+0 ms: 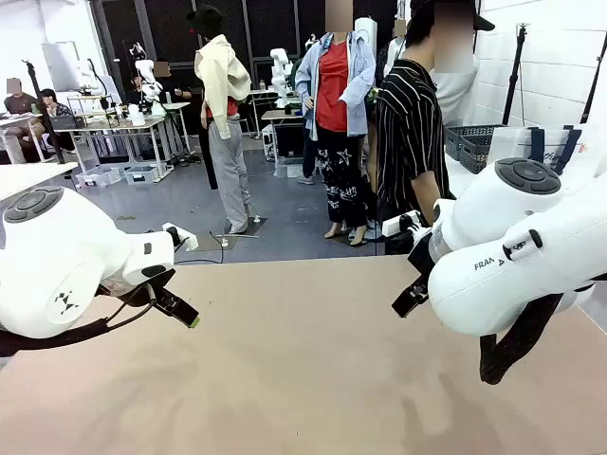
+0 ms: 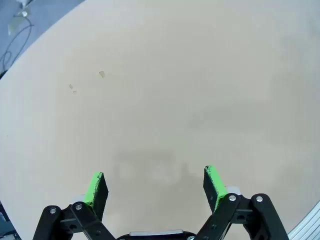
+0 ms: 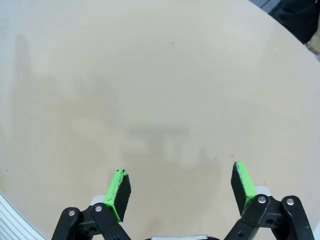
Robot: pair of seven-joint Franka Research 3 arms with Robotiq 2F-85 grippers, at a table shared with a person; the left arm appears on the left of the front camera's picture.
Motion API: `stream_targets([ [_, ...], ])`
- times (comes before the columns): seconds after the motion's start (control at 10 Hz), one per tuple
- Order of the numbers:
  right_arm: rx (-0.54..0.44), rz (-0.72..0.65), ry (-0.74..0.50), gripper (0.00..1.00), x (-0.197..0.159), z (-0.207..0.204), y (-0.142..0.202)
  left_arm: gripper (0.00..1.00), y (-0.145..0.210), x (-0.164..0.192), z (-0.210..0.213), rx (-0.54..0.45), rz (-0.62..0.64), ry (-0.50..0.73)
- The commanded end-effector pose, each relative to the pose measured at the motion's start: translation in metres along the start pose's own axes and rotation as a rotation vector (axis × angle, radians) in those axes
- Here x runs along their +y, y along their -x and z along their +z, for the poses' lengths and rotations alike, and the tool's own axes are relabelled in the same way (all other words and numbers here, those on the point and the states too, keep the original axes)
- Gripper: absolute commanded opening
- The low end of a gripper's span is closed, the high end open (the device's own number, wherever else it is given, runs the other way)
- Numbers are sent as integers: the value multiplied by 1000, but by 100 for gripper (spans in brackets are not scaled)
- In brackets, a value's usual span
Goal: Transfer purchased items from the store into the shopping bag.
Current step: Open the Reusable shopping bag in the center of the table.
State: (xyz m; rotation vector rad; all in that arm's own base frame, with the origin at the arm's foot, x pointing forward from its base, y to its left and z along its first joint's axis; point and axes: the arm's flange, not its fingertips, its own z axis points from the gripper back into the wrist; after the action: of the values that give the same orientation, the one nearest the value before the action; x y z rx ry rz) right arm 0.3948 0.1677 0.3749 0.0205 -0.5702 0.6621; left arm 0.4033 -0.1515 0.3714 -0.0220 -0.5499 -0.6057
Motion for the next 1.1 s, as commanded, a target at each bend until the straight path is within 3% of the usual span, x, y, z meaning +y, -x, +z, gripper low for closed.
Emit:
stream_targets([
  [0.0,-9,0,3,100,0,1,-1,100,0,0,0,0,0,0],
  [0.8,0,1,1,100,0,0,0,100,0,-1,0,0,-3,1],
  [0.9,-38,-62,158,100,-14,20,-4,100,-10,4,21,-64,35,-99],
  [1.0,-120,-115,227,100,-34,50,-7,100,-17,19,60,-166,39,-180],
])
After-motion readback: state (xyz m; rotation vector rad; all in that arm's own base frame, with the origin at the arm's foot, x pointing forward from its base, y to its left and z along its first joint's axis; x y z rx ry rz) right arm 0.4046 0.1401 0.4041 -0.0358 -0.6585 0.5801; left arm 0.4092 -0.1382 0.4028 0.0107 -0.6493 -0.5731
